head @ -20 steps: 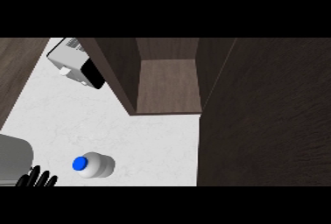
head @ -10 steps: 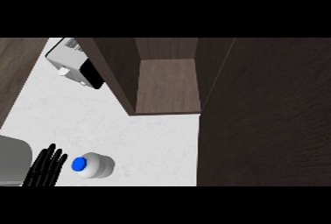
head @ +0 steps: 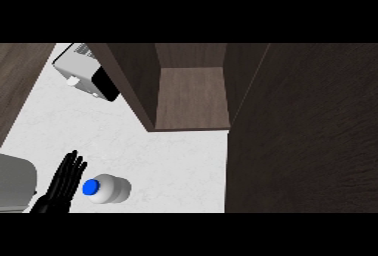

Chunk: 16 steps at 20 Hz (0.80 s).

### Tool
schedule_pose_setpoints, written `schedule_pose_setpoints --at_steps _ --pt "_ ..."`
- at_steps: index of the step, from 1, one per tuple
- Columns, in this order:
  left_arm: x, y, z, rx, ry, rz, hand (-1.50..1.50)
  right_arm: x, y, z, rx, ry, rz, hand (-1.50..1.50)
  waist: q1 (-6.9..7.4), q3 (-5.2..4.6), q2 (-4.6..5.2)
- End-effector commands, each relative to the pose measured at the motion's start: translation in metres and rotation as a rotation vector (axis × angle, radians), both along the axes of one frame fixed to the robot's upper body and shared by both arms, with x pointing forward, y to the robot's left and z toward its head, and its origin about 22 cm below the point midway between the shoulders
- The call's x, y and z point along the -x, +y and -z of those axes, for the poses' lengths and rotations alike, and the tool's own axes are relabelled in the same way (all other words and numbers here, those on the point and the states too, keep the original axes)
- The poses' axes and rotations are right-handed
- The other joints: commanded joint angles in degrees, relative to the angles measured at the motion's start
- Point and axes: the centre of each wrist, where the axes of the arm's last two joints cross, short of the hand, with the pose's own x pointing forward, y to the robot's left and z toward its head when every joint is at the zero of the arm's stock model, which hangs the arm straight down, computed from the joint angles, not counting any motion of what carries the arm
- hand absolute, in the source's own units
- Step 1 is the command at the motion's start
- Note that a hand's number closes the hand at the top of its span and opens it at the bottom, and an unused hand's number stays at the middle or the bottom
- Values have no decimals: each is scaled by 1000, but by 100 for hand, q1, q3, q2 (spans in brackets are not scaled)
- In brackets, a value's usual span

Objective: Pick up the bottled water, place it into the cabinet and close the cabinet

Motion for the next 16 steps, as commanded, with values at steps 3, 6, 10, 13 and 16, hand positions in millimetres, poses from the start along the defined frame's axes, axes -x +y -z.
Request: schedule_pose_setpoints --at_steps 3,6,10,13,16 --pt "-19 1 30 -3 69 1 -150 24 14 -47 -67 -78 -77 -150 -22 -2 3" --pt "-30 20 41 22 78 -25 -150 29 10 -43 -78 -78 -61 -150 -85 -4 -4" --pt "-31 12 60 3 72 -31 -150 18 4 -33 -98 -67 -58 -150 63 2 11" --pt "-26 -6 91 22 93 -30 -150 25 15 -42 -97 -84 -71 -150 11 -11 19" --pt "-32 -1 103 74 69 -40 -150 19 5 -36 -85 -78 -66 -150 45 -6 19"
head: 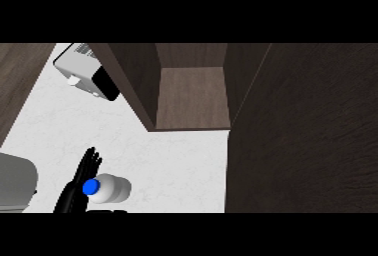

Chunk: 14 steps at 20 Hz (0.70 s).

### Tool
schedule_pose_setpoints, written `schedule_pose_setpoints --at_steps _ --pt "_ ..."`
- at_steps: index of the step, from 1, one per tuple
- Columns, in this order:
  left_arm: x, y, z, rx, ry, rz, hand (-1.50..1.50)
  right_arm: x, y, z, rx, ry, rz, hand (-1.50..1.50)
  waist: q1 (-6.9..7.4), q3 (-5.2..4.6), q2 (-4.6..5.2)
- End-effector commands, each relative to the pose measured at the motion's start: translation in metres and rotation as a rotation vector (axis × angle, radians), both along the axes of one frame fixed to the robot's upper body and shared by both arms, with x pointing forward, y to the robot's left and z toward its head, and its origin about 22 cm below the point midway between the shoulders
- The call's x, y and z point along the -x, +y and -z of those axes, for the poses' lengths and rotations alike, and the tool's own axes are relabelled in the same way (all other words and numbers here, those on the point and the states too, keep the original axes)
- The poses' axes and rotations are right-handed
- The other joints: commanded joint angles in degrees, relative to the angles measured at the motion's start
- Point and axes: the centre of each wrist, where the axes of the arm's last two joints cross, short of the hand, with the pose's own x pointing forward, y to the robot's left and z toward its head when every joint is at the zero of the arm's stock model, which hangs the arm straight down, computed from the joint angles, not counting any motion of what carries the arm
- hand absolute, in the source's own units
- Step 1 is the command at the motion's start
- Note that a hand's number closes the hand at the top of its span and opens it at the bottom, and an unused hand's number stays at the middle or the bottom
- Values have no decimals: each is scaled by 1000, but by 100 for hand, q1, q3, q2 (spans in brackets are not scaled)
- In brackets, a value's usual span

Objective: Pick up the bottled water, place it into the cabinet and close the cabinet

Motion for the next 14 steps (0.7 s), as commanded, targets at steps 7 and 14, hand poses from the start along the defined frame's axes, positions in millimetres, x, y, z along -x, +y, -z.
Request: schedule_pose_setpoints --at_steps 7,14 --pt "12 6 47 183 -23 64 -150 25 13 -37 -68 -79 -28 -150 -40 -4 -10" --pt "-4 3 50 291 -52 81 150 24 3 -44 -56 -83 -53 -150 -11 2 -13"
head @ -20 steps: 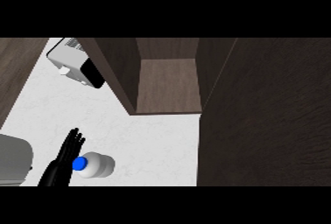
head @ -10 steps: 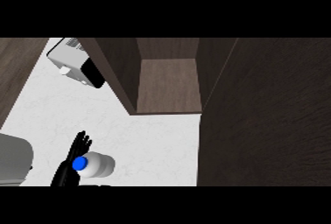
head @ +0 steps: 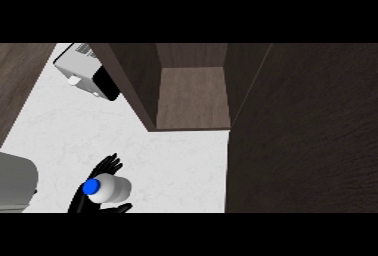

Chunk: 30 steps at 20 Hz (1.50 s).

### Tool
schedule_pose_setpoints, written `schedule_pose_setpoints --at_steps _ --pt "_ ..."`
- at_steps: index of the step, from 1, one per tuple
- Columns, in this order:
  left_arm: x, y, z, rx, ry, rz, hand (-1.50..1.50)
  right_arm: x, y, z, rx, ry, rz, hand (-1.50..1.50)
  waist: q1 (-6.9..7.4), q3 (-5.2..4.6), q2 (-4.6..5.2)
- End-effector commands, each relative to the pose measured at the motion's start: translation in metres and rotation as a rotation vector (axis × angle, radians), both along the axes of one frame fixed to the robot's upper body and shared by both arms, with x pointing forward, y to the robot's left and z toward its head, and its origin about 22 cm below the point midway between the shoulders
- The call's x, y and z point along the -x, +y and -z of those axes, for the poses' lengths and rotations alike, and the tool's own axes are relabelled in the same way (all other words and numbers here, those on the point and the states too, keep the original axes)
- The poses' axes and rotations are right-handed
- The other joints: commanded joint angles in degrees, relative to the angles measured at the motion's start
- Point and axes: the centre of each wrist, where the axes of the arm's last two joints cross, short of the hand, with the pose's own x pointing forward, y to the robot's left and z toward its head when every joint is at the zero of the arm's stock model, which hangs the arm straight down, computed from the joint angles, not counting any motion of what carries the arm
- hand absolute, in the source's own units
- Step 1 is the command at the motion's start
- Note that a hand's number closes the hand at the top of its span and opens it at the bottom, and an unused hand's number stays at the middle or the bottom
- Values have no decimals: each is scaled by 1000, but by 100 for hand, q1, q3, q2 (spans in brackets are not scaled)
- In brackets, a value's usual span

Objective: Pick up the bottled water, place it into the cabinet and close the cabinet

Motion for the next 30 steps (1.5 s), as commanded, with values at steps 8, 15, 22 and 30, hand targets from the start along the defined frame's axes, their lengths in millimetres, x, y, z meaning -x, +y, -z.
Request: schedule_pose_setpoints --at_steps 8,15,22,30 --pt "-13 -26 16 189 -42 13 150 17 10 -42 -53 -89 -25 -150 35 6 1" --pt "-19 11 3 153 -132 -72 150 25 17 -51 -34 -100 -20 -150 33 0 -3" --pt "-67 52 -28 74 -211 -176 150 21 4 -36 -39 -80 -18 -150 25 5 6" --pt "-91 10 -55 61 -216 -60 150 25 9 -48 -39 -87 -30 -150 103 11 -11"
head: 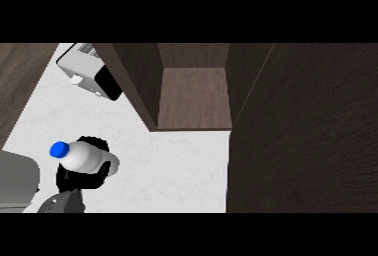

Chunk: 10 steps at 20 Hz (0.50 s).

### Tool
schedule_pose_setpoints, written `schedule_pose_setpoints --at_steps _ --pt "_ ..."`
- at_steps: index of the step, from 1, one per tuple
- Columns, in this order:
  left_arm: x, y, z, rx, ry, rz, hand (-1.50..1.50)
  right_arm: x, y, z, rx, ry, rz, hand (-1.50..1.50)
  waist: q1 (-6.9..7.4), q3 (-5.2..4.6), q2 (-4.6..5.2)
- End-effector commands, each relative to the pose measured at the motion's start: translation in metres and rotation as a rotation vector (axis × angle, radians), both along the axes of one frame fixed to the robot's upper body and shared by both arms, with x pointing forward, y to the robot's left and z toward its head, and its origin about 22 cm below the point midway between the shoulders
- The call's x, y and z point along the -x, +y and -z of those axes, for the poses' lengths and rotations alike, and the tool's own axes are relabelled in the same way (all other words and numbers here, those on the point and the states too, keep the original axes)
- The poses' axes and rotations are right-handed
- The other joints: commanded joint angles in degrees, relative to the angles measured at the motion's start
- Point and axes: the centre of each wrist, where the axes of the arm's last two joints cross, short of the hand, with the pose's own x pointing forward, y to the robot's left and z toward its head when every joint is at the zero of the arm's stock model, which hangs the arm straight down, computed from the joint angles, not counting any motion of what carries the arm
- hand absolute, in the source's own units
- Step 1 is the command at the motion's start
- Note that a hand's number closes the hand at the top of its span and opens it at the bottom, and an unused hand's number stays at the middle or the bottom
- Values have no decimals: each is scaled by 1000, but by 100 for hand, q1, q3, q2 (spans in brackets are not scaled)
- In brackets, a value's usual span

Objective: Pick up the bottled water, place it into the cabinet and close the cabinet

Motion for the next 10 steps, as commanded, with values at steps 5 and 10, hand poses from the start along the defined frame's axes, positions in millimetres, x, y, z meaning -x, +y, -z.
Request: schedule_pose_setpoints --at_steps 5,10 --pt "-33 -66 -43 -5 -8 90 150 3 22 -38 -45 -81 -15 -150 42 6 -18" --pt "-49 -106 -72 -35 -39 85 150 9 22 -43 -38 -79 -36 -150 -34 1 -17"
